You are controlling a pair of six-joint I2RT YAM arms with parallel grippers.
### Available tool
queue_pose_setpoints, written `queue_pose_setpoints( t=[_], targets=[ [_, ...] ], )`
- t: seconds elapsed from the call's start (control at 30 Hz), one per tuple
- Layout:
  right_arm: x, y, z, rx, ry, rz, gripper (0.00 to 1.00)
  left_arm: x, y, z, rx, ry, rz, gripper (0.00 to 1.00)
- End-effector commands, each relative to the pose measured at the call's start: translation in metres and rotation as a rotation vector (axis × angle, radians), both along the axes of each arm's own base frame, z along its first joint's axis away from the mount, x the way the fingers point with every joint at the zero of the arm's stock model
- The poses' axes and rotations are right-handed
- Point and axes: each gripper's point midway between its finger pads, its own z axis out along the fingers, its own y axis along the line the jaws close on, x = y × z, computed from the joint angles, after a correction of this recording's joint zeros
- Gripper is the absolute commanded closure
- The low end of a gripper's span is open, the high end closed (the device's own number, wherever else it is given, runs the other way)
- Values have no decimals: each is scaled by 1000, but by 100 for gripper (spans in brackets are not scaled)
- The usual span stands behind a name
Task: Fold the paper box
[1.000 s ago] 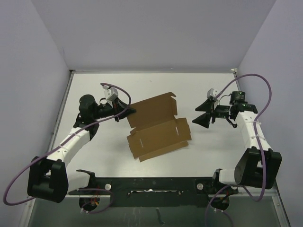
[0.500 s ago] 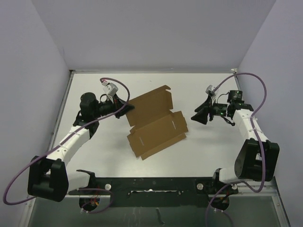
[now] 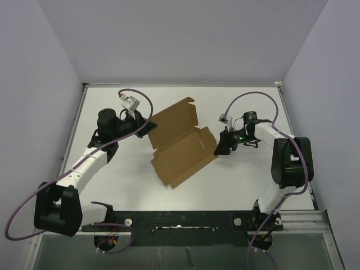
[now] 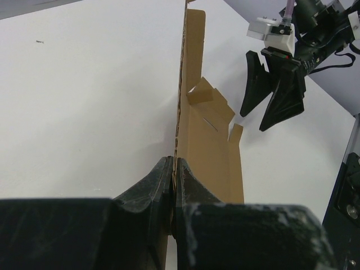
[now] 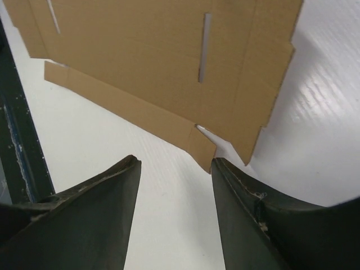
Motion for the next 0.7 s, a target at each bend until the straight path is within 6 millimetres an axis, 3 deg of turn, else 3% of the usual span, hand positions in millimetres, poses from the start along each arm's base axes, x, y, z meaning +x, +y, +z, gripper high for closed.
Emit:
queue_pose_setpoints(
  t=[0.0, 0.3, 0.53, 0.67],
  targets=[
    [19, -11, 2, -74, -29, -33, 46, 14, 2, 23, -10, -56, 32, 100],
    [12, -3, -12, -100, 23, 10, 48, 13, 2, 22, -9, -57, 32, 100],
    [4, 11, -4, -62, 23, 66, 60, 14, 2, 22, -6, -58, 35, 100],
    [-2, 18, 1, -37, 20, 103, 72, 14, 2, 21, -4, -56, 36, 100]
  ],
)
